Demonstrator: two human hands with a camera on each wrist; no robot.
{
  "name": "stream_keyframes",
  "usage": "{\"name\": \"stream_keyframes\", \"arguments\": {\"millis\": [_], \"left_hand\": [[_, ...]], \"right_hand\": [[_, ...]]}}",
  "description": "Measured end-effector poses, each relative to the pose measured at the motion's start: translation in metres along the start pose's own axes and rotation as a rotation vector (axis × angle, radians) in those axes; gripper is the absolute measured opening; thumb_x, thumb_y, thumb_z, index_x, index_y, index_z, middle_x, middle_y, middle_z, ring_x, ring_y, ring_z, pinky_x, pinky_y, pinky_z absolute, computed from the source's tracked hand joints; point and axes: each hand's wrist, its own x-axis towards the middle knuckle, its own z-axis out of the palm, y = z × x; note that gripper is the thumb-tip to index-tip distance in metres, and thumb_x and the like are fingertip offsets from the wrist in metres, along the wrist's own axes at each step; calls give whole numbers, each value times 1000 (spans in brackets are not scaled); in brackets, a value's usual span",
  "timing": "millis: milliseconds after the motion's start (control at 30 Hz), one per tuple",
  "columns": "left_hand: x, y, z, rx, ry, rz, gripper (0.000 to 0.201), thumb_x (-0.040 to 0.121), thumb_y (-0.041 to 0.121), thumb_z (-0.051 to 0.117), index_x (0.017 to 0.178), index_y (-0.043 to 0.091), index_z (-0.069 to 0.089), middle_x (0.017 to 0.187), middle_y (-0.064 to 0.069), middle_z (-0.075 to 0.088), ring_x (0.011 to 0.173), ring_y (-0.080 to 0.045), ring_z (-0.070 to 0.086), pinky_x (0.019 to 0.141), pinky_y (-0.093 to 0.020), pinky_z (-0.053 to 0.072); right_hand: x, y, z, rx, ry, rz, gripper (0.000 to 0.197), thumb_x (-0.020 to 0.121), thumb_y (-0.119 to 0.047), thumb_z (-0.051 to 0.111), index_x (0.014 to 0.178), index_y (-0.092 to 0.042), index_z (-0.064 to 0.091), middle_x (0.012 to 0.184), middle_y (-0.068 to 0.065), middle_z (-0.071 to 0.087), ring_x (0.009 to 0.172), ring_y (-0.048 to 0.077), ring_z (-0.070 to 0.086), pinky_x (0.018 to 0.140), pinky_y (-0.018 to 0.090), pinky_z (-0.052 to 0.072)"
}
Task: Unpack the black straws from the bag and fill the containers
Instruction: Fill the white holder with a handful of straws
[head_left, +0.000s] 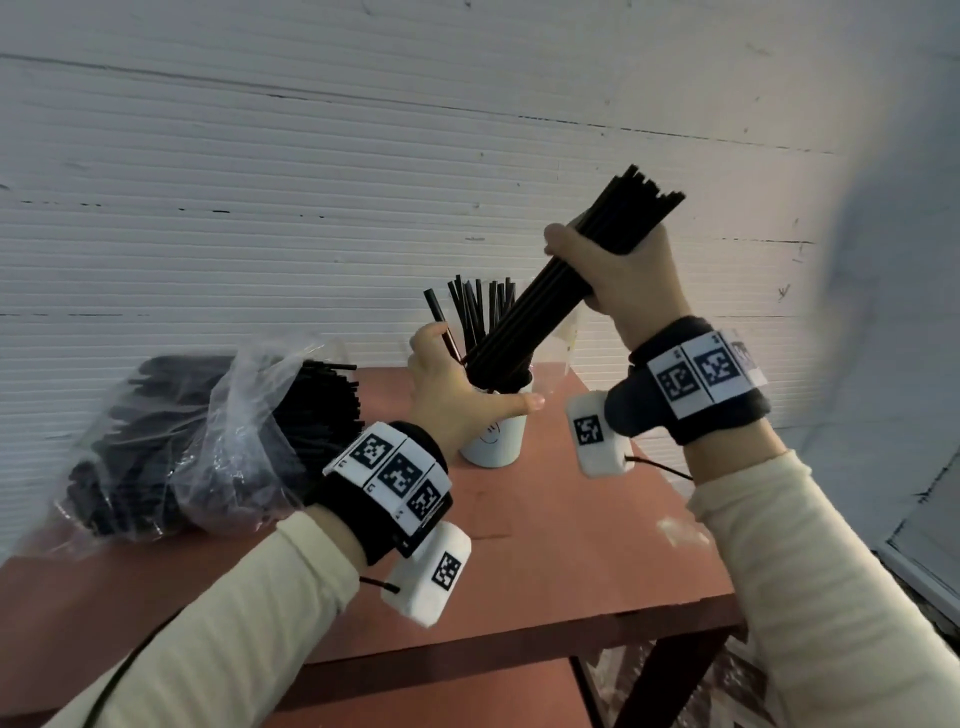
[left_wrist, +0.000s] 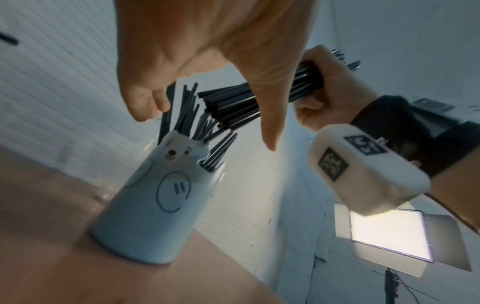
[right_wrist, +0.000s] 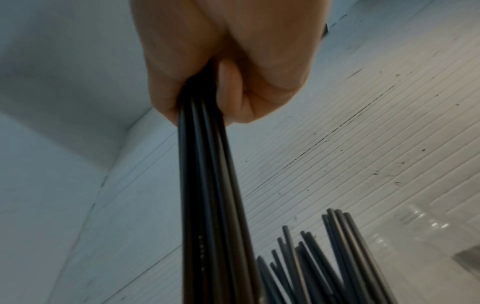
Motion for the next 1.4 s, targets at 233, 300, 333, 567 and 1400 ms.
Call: {"name": "stream_keyframes", "arguments": {"millis": [233,300,333,567,1400], "left_hand": [[32,-15,11,16,-200,-159,110,59,21,92,142,10,20,110,8,48,98,-7,51,87,-26,41],[36,-16,11,24,-204,-116,99,63,16,89,139,12,25,110,6,50,99,-9,53,85,-25,41],[39,-18,11,33,-202,-106,96,64,15,88,138,13,26,108,6,52,98,-10,54,85,-26,42],[48,-28,6,110,-244,-83,82,60,27,90,128,15,47,116,0,63,110,-19,60,100,-42,48],[41,-21,1,41,-286,-121,93,57,28,92,135,16,43,120,4,59,117,-16,54,106,-40,43]], "right_hand": [[29,22,13,-156,-65,56,25,80,-21,71,78,3,64,66,11,52,48,12,46,41,18,35],[32,30,18,-226,-115,68,26,80,-24,71,75,0,62,63,9,51,44,9,44,42,18,35],[33,34,21,-261,-141,71,25,80,-25,71,72,-4,60,61,7,50,44,8,44,42,19,36],[27,59,48,-499,-331,173,28,80,-29,71,62,-15,54,56,-4,55,47,8,52,44,18,40],[14,56,44,-578,-201,-388,44,97,-28,52,138,-11,49,142,4,49,133,19,43,112,30,32]]}}
